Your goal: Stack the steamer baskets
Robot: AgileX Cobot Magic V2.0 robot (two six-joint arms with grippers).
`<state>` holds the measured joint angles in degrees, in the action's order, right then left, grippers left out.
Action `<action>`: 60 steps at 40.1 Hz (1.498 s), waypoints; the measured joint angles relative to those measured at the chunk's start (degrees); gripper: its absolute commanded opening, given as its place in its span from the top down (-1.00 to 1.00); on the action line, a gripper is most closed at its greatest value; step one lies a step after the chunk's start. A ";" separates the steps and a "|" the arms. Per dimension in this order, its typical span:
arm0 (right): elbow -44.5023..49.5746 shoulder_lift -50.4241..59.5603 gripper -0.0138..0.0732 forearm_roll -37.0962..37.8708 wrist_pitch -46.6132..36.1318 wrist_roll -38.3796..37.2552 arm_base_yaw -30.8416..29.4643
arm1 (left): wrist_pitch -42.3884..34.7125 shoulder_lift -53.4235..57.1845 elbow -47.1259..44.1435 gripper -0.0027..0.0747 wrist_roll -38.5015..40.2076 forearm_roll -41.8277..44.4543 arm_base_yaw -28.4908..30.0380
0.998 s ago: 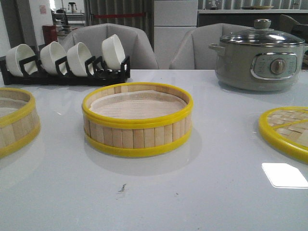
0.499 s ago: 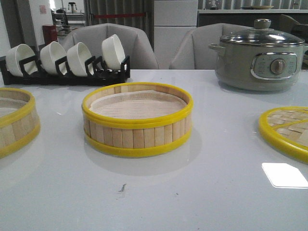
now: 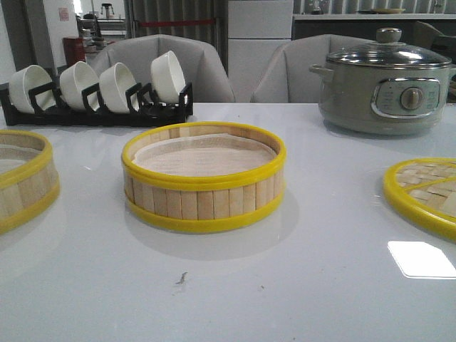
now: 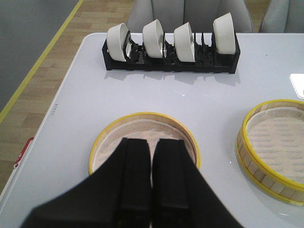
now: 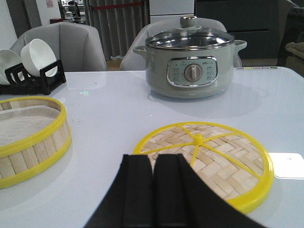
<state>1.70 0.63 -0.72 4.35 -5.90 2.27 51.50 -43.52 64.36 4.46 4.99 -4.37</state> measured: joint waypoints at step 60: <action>-47.81 -48.68 0.63 3.68 28.43 0.18 8.51 | 3.97 -0.12 -0.02 0.68 0.00 0.00 -3.93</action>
<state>-46.12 -48.06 2.95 32.78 -5.72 10.78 55.47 -43.65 64.33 4.46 4.99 -8.29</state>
